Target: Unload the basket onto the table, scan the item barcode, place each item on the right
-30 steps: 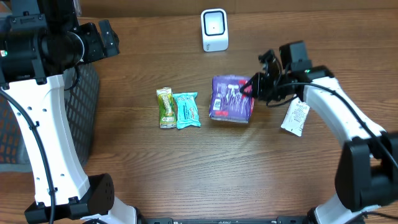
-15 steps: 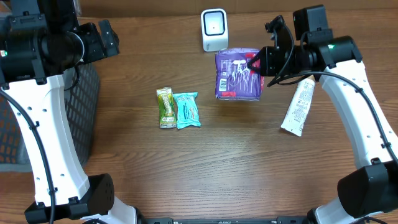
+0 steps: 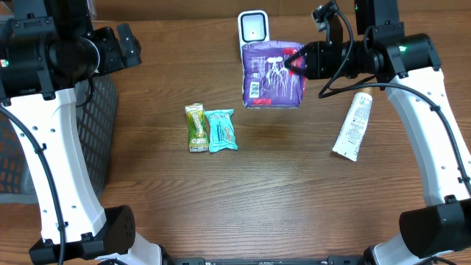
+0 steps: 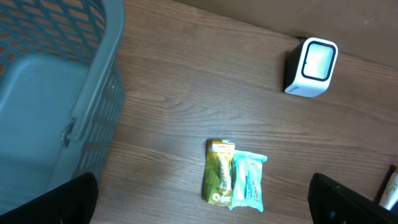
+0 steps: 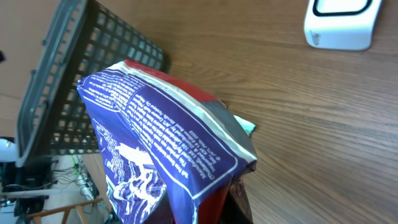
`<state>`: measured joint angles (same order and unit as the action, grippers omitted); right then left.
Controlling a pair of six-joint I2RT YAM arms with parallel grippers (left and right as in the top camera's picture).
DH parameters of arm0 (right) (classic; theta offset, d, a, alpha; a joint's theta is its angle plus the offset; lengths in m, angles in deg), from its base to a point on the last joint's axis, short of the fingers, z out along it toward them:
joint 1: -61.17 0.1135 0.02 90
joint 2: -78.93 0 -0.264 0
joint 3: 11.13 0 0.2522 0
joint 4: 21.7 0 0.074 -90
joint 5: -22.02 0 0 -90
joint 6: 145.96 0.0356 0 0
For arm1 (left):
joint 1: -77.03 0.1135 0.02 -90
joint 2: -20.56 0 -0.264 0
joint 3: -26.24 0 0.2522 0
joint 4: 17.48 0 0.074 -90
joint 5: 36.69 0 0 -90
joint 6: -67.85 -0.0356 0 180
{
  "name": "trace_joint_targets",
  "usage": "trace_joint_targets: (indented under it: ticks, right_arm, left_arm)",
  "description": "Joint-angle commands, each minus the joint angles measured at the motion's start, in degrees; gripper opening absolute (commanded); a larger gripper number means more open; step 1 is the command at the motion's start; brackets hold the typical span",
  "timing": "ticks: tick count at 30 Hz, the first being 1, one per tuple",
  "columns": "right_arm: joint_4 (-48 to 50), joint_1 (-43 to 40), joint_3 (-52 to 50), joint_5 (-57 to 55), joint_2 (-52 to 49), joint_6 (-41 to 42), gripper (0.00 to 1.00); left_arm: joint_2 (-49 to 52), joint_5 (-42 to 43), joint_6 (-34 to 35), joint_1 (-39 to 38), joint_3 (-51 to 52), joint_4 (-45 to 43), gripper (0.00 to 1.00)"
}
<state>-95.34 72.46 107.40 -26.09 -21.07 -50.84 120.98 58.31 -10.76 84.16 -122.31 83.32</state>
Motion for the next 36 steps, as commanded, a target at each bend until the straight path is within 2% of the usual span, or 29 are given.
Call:
trace_joint_targets:
  ticks: [1, 13, 28, 36]
  right_arm:
    - [-0.9, -0.1, 4.5, 2.3, 1.7, 0.8, 0.09]
    - [-3.7, 2.9, 5.7, -13.5, 1.7, 0.8, 0.1]
    - [-5.7, 3.1, 9.7, -10.3, 2.3, 0.7, 0.1]
    - [-7.3, 4.6, 9.6, -16.2, 1.9, 0.6, 0.1]
  left_arm:
    - [0.2, 0.6, -1.1, 0.0, -1.1, -0.2, 1.0]
    - [0.2, 0.6, -1.1, 0.0, -1.1, -0.2, 1.0]
    - [0.2, 0.6, -1.1, 0.0, -1.1, -0.2, 1.0]
    - [0.2, 0.6, -1.1, 0.0, -1.1, -0.2, 1.0]
